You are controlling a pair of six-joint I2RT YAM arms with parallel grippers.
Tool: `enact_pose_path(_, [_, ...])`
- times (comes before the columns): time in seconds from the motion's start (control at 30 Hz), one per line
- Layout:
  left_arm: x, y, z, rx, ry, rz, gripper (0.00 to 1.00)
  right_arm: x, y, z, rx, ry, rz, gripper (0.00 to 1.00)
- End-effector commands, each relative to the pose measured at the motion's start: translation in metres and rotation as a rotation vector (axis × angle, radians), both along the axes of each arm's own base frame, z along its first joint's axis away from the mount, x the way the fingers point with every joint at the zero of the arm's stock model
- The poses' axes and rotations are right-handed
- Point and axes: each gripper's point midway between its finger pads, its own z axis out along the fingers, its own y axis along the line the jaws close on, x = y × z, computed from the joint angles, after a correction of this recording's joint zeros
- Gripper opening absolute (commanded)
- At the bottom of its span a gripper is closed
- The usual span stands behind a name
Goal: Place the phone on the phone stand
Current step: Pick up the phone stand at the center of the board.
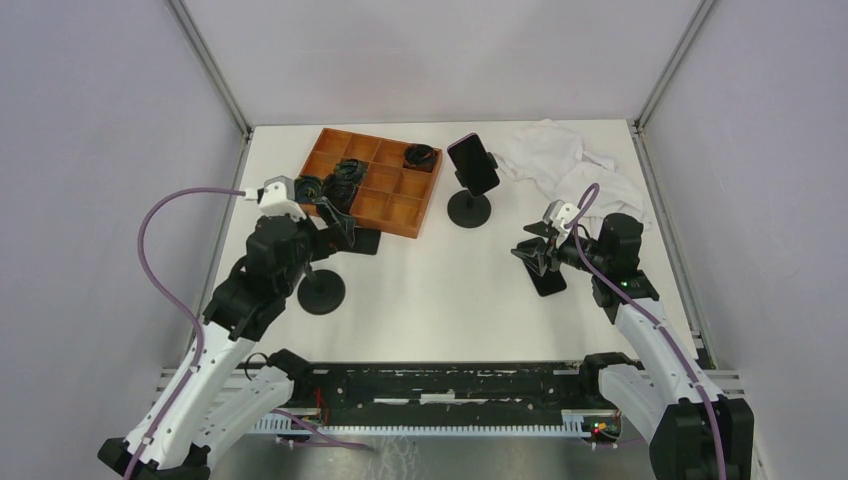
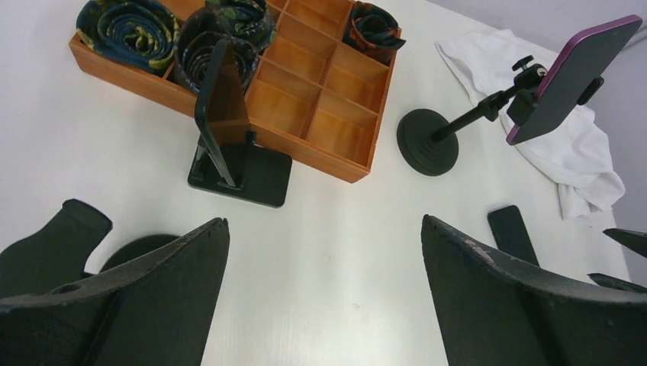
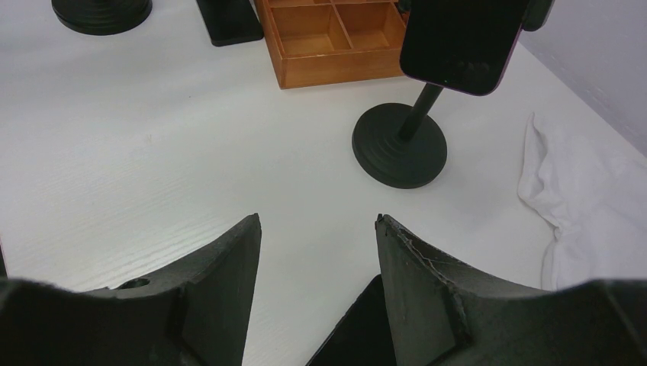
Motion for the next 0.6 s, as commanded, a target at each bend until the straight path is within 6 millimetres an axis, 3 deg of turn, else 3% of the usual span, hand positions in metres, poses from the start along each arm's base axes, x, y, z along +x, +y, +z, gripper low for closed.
enact_pose_path(0.0, [-0.007,0.009,0.01,-0.12,0.022,0.104,1.0,0.005,-0.001,0.01,-0.004,-0.033,-0.003,0.63])
enact_pose_path(0.27, [-0.017,0.027,-0.013,-0.191,0.109,0.263,1.0,0.005,-0.001,0.009,-0.002,-0.027,-0.004,0.63])
enact_pose_path(0.57, [-0.025,0.049,-0.034,-0.119,0.236,0.417,1.0,0.006,-0.001,0.008,-0.002,-0.024,-0.005,0.63])
